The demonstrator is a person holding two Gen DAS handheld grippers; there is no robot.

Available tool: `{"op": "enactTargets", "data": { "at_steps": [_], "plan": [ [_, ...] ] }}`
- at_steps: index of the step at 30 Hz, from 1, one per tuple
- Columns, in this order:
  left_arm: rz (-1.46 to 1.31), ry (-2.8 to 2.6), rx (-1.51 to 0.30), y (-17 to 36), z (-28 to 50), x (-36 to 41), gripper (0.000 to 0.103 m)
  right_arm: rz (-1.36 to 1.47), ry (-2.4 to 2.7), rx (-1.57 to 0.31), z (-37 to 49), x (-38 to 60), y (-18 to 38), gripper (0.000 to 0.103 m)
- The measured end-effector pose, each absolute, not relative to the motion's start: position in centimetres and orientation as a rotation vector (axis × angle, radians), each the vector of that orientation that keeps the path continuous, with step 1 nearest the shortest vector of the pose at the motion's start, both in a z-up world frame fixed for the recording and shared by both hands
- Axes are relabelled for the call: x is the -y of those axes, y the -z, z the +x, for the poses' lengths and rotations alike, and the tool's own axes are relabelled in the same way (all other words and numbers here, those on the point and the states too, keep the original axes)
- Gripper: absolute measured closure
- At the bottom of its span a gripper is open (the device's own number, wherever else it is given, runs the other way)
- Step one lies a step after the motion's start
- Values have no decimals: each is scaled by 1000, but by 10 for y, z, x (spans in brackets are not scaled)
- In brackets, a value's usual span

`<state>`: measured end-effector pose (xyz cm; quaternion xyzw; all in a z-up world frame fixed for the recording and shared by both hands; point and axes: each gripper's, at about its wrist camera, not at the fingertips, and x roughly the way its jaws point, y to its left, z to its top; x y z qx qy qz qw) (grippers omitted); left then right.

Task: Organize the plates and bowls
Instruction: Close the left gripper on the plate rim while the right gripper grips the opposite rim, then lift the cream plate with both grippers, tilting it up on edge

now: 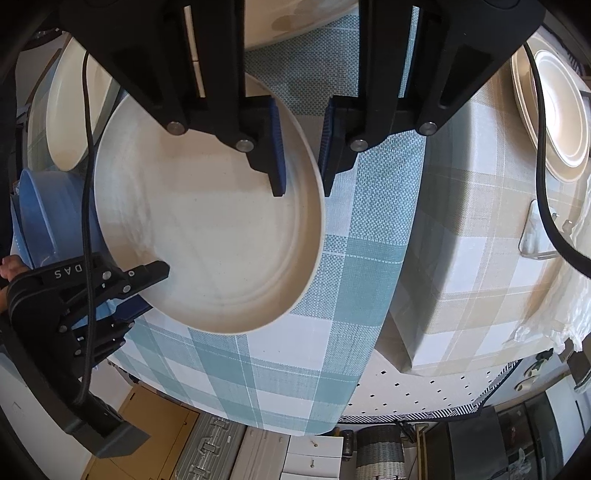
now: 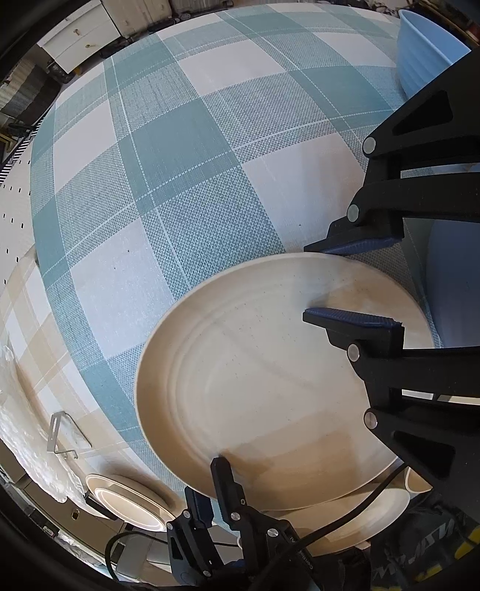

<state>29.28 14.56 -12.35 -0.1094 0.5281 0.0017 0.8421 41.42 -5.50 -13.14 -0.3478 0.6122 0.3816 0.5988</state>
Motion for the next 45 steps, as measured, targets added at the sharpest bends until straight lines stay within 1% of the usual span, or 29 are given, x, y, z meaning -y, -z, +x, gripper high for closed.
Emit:
{"op": "enactTargets", "data": {
  "at_steps": [3,5,17,31,45],
  "plan": [
    [-226,1,-1113,123,291,-146,90,-797,-870,-1408,412,50,131,78],
    [-232,6,-1105,121,290,-148,92,-776,-857,-1399,412,50,129,84],
    [-220,-20,-1021,94,275,-154,96,-726,-817,-1267,403,59,84,91],
    [-190,-59,-932,46,254,-152,101,-668,-803,-1153,384,70,28,93],
    [-170,-73,-869,2,227,-141,101,-621,-812,-1069,360,78,-20,93]
  ]
}}
